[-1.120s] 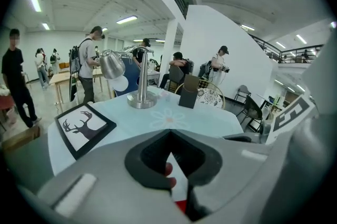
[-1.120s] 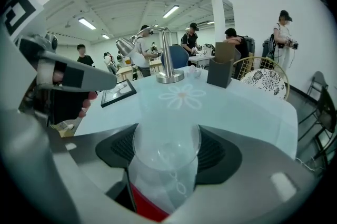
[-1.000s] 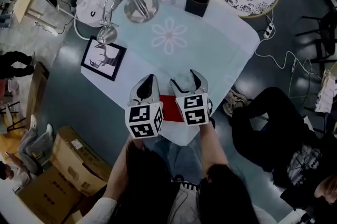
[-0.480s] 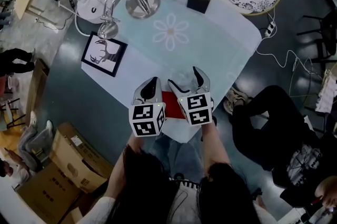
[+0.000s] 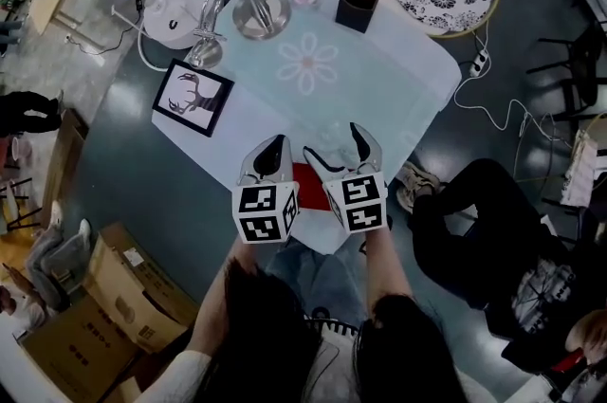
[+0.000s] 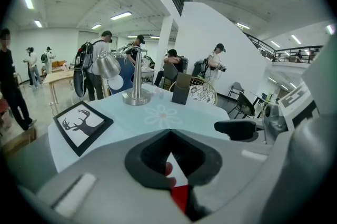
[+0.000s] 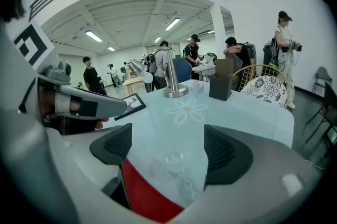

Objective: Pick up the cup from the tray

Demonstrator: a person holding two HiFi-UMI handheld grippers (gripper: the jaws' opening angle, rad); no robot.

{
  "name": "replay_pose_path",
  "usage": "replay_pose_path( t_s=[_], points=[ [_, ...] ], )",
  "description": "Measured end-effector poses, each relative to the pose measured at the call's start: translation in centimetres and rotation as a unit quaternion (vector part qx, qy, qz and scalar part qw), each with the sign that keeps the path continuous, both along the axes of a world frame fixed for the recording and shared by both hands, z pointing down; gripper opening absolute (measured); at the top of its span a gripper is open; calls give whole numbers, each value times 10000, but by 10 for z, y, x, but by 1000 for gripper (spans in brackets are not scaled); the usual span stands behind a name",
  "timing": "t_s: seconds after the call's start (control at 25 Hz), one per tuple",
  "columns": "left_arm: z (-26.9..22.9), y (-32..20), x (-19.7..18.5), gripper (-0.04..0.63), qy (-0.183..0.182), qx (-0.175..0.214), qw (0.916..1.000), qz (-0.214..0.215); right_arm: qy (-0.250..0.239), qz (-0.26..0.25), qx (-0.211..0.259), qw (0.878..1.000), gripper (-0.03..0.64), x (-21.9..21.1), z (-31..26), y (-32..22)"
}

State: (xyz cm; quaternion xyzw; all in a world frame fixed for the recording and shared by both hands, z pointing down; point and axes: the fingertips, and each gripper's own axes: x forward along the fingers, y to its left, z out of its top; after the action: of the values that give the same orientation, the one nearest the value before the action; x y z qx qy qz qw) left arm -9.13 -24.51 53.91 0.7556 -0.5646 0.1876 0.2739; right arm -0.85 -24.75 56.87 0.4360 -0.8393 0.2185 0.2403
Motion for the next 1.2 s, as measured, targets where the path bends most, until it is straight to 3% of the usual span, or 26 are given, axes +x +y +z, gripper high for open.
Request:
replay_pose_path(
  t_s=[0.4, 0.6, 0.84, 1.2],
  points=[
    [-44, 22, 2, 0, 88, 364, 9993, 85, -166, 167, 452, 9987, 434, 6, -59, 20],
    [-66, 41, 2, 0, 108, 583, 9981, 138, -206, 171, 750, 9968, 387, 3, -87, 48],
    [-81, 76, 13, 0, 166, 684, 9972, 263, -189, 250, 813, 9962, 375, 10, -105, 87],
    [-104, 113, 24, 0, 209, 923, 9947, 409, -110, 474, 1186, 9917, 170, 16, -133, 122]
  ],
)
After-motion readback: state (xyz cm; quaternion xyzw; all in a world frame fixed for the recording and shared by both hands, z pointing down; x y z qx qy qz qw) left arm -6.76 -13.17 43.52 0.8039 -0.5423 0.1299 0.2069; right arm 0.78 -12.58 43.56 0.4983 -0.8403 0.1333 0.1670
